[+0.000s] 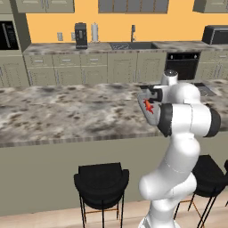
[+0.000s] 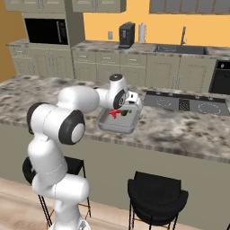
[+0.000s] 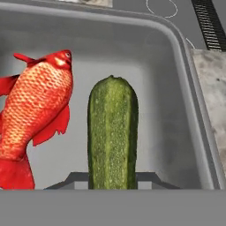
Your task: Place one squash and one fish in each tupperware on the nearby counter, to pack two identical lunches.
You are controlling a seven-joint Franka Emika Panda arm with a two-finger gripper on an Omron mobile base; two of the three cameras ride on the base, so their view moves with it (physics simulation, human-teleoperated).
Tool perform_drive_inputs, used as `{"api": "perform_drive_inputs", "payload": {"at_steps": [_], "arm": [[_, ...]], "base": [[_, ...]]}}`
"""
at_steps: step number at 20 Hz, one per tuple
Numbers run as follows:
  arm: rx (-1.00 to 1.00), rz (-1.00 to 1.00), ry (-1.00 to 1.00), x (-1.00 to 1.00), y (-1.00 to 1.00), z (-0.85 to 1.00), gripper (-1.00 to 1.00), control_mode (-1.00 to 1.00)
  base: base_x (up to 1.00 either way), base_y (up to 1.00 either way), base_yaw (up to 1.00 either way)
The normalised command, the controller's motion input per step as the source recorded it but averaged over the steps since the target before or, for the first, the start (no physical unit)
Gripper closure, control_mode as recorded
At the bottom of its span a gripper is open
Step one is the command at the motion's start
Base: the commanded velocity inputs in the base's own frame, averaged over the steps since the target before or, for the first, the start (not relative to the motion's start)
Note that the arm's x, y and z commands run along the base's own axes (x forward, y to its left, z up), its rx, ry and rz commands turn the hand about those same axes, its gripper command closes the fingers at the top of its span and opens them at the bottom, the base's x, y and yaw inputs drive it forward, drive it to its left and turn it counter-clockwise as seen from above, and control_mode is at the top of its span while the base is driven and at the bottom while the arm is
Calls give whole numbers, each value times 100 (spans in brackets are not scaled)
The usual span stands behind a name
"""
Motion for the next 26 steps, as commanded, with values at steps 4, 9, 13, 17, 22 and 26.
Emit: {"api": "perform_drive_inputs", "payload": {"at_steps": [4, 9, 13, 17, 22, 26], "arm": [[0, 0, 0, 32, 0, -25, -100, -100], [0, 0, 0, 34, -6, -20, -100, -100], [0, 0, 0, 12, -12, 6, -100, -100], [0, 0, 1, -80, -4, 71, -100, -100], [-7, 0, -4, -100, 30, 84, -100, -100], [-23, 0, -28, -100, 89, 67, -100, -100]], "base": [[0, 0, 0], [0, 0, 0], [0, 0, 0], [0, 0, 0], [0, 0, 0], [0, 0, 0]]}}
